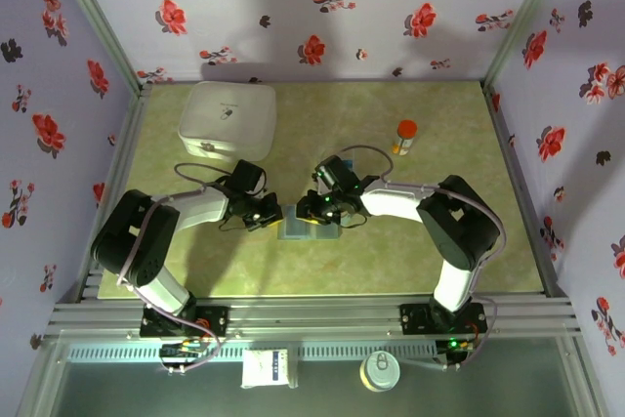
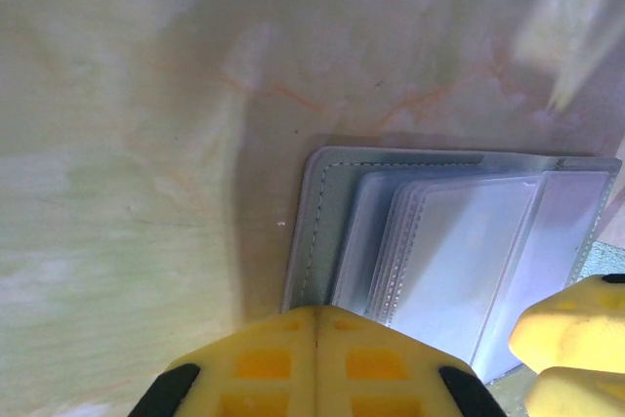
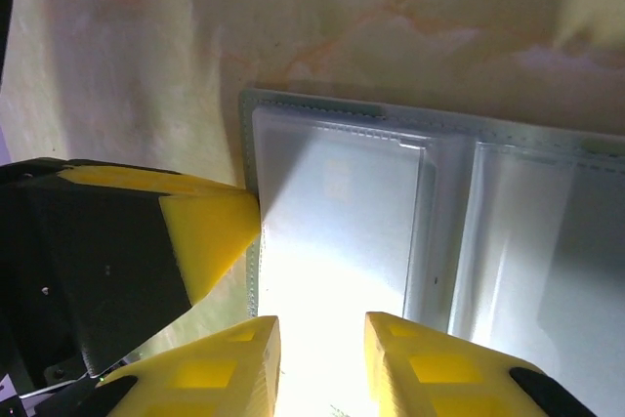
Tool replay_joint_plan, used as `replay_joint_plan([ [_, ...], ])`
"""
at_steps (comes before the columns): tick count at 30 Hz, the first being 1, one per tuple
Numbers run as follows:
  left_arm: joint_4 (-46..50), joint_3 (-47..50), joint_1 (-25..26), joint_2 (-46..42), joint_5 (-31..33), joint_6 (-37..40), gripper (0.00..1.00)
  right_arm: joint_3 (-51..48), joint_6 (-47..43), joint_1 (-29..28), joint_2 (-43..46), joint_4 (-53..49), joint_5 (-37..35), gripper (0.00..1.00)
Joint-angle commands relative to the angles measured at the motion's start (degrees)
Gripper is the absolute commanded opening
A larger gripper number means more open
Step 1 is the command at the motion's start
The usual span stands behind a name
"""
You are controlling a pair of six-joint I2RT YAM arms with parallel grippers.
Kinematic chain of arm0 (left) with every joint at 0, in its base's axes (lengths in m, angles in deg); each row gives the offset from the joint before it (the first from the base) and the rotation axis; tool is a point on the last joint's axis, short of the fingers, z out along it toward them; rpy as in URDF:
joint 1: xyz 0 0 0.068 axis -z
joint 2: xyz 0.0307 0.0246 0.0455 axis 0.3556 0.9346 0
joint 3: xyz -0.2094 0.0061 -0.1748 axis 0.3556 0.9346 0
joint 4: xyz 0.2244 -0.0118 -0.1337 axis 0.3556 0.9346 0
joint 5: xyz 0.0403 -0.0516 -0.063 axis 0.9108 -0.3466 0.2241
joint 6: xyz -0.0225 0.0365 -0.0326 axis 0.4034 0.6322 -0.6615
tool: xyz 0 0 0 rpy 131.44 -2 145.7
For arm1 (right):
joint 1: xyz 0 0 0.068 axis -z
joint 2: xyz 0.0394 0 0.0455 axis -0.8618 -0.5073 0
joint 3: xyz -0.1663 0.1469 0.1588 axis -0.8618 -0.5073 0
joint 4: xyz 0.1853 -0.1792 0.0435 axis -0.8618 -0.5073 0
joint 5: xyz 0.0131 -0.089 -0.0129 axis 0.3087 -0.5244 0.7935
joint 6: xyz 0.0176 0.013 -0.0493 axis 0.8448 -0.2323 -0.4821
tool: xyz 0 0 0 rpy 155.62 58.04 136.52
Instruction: Take the credit cards out of the card holder
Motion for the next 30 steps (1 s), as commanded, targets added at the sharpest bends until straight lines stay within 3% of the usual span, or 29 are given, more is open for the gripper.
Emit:
replay_joint_plan([
  [1,1.7,0.3,0.4,1.2,1.1,1.3,0.0,1.2,1.2,-0.5,-1.2,0.6,0.5,0.29],
  [22,2.4,-0.3,0.4,1.3,1.8,1.7,0.0,1.3,0.6,-0.5,-2.6,-1.1,-1.3,0.25],
  [30,2.4,0.0,0.4,1.3,2.2,1.8,0.0,0.4,-0.1,-0.5,0.2,-4.7,-5.9,0.24],
])
